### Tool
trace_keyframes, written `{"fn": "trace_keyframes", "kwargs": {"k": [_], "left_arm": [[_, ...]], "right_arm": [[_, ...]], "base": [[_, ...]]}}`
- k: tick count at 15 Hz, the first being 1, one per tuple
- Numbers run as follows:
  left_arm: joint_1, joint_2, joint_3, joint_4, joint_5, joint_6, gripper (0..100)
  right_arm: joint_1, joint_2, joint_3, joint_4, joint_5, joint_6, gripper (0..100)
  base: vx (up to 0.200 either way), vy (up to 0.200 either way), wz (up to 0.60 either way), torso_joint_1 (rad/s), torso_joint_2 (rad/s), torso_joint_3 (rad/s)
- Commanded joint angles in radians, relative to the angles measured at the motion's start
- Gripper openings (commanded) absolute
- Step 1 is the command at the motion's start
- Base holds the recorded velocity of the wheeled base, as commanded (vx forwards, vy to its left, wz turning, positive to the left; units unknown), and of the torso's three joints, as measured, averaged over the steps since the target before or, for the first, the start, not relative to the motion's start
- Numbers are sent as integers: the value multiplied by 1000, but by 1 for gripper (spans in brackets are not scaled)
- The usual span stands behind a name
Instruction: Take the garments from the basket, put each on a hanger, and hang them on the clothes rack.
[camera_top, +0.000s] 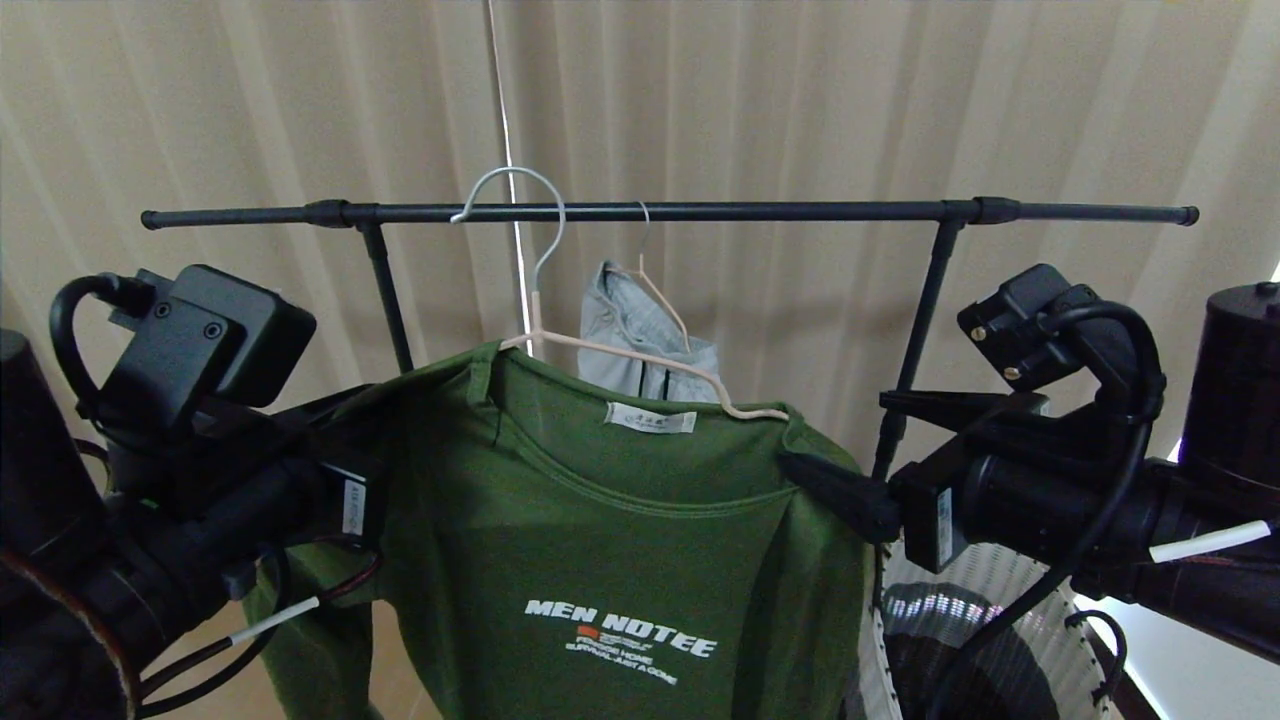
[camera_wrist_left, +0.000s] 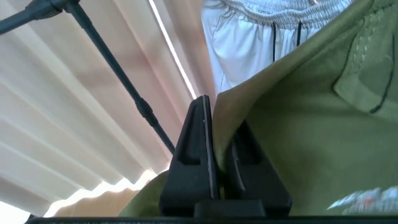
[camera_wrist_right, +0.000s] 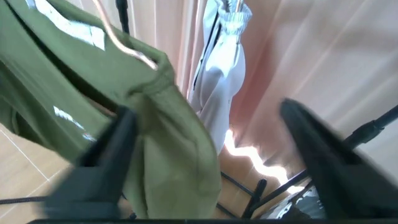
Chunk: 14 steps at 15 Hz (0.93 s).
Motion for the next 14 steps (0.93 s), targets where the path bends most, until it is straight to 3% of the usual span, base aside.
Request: {"fn": "trace_keyframes", "kwargs": {"k": [1, 7, 13, 14], "left_arm": [[17, 3, 1, -1, 2, -8, 0], [37, 2, 6, -1, -1, -31, 0], [-52, 52, 21, -13, -2, -62, 0], [-74, 91, 20, -68, -2, -62, 0]], "right_arm": [[0, -9, 10, -1, 1, 0, 100], [19, -15, 1, -2, 2, -21, 100], [19, 3, -65, -1, 2, -148, 100], [19, 11, -80, -2, 2, -207, 100]], "base": [[0, 0, 0, 0, 0, 0], [0, 0, 0, 0, 0, 0], [0, 0, 0, 0, 0, 0], [0, 0, 0, 0, 0, 0]]}}
